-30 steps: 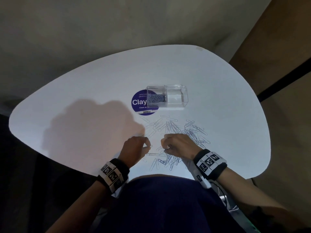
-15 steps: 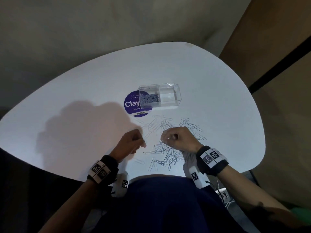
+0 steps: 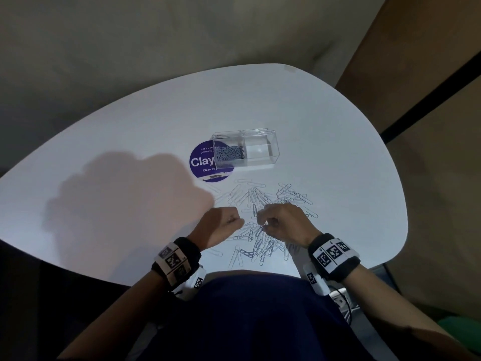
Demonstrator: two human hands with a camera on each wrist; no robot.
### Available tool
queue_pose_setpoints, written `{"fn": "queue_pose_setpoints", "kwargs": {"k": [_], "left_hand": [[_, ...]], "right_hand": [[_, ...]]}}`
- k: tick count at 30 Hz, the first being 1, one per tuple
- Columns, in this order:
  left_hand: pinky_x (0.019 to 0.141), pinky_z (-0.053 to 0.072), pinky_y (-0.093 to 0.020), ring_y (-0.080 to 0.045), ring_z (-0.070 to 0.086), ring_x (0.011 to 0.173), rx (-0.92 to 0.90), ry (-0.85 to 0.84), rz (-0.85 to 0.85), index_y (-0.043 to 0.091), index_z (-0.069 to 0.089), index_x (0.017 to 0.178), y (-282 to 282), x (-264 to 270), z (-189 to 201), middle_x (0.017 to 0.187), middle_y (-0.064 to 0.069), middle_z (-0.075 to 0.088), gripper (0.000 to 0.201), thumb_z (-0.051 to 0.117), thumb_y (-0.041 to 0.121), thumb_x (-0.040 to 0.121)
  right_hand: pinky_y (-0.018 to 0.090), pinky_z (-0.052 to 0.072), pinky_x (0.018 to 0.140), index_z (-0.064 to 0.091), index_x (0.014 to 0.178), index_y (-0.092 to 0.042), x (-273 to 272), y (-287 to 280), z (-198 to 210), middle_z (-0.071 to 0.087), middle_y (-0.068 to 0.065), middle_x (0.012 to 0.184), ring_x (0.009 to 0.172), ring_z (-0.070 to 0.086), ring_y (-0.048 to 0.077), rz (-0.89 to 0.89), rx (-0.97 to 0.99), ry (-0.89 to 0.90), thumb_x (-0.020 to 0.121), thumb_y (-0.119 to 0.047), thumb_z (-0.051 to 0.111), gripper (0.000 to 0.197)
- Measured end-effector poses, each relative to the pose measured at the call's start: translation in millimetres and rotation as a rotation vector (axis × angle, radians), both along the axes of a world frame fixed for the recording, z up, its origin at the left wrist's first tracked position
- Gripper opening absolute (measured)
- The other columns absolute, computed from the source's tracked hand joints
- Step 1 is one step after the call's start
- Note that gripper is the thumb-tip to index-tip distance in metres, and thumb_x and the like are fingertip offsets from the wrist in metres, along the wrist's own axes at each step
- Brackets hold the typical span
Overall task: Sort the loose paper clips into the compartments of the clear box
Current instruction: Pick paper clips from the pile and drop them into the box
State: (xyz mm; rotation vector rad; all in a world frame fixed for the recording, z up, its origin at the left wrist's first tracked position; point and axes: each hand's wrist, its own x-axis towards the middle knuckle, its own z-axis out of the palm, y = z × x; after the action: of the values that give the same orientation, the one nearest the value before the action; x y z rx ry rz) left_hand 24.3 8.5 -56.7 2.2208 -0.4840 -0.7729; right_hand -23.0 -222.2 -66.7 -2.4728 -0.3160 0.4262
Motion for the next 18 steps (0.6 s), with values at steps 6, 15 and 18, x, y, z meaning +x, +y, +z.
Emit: {"fn": "queue_pose_setpoints", "kwargs": {"k": [6, 15, 18], "left_hand": [[0.057, 0.043, -0.029, -0.011, 0.051, 0.055, 0.154, -0.328, -0.170, 0.022, 0.054, 0.078, -0.9, -6.7, -9.6, 0.061, 0.008, 0.059, 0.026, 0.067, 0.043, 0.085], [0.063, 0.035, -0.029, -0.016, 0.053, 0.064, 0.213, -0.315, -0.081, 0.025, 0.056, 0.092, 17.1, 4.6, -2.4, 0.058, 0.013, 0.047, 0.019, 0.069, 0.036, 0.083], [0.065, 0.036, -0.027, -0.015, 0.053, 0.065, 0.205, -0.366, -0.065, 0.025, 0.060, 0.097, 14.9, 4.4, 0.2, 0.061, 0.012, 0.045, 0.015, 0.066, 0.034, 0.086]], "right_hand": [[0.031, 0.053, 0.077, 0.069, 0.084, -0.031, 8.7, 5.9, 2.2, 0.073, -0.016, 0.091, 0.085, 0.067, 0.013, -0.158, 0.032, -0.050, 0.085, -0.018, 0.067, 0.013], [0.025, 0.050, 0.080, 0.075, 0.109, -0.027, 10.5, 6.6, 1.2, 0.076, -0.009, 0.106, 0.096, 0.070, 0.014, -0.198, 0.003, -0.120, 0.092, -0.017, 0.064, 0.023], [0.030, 0.051, 0.081, 0.072, 0.120, -0.025, 18.5, 12.1, 2.3, 0.075, -0.006, 0.108, 0.097, 0.068, 0.018, -0.148, -0.053, -0.112, 0.093, -0.016, 0.062, 0.030]]}}
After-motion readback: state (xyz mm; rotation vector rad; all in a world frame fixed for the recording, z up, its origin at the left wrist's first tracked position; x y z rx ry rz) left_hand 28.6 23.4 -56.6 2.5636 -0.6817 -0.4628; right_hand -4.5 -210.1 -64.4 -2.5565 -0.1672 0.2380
